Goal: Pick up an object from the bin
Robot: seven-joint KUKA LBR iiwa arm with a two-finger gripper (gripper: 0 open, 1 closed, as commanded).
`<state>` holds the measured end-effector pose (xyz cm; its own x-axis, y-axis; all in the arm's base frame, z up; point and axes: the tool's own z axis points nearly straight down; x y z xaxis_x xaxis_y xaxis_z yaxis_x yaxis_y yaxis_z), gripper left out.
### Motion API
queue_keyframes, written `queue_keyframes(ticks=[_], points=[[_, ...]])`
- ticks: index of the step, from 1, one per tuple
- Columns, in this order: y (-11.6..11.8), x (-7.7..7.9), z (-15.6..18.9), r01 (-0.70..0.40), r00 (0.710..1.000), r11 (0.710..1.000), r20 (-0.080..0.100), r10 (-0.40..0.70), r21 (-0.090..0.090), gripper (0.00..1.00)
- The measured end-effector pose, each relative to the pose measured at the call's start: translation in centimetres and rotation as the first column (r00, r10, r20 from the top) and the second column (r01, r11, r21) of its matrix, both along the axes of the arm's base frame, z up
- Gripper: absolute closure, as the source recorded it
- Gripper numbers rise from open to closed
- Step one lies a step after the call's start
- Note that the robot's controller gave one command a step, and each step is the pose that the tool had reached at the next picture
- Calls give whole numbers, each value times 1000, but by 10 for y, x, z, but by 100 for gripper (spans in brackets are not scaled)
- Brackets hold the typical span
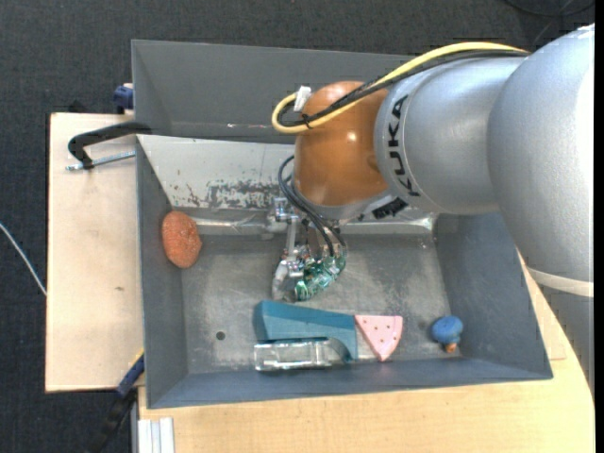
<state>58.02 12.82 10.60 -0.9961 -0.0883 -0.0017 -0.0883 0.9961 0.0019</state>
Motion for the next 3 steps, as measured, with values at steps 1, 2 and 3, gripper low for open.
queue_keyframes(ticks=[1,2,3], points=[[-22,9,3,-141,990,990,5,141,0,0],[-52,20,-29,-183,983,983,1,183,0,0],[-71,25,-30,-247,969,969,3,247,1,100]])
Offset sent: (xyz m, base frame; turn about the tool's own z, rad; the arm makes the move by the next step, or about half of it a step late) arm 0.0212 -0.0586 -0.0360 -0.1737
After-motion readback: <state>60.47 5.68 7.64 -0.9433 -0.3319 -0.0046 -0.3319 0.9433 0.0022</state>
